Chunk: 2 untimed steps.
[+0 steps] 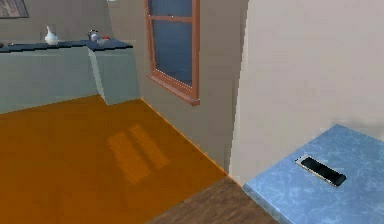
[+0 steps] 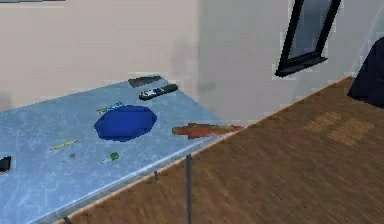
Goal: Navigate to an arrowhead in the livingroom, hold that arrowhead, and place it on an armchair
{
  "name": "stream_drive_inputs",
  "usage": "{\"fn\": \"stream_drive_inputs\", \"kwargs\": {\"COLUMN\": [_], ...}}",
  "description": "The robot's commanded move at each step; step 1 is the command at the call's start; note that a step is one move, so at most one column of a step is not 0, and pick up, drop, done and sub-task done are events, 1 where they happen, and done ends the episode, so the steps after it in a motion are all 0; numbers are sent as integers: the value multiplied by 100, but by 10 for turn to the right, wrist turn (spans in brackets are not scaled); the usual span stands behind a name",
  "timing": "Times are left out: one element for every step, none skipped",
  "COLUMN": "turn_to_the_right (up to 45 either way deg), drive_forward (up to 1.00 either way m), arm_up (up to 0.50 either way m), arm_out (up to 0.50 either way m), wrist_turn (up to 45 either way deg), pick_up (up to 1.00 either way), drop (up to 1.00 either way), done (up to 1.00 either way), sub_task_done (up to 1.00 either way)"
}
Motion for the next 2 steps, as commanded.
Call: {"fn": "stream_drive_inputs", "kwargs": {"turn_to_the_right": [0,0], "drive_forward": [0,0], "arm_up": [38,0], "arm_out": [0,26], "wrist_turn": [0,0], "pick_up": [0,0], "drop": [0,0], "done": [0,0], "sub_task_done": [0,0]}}
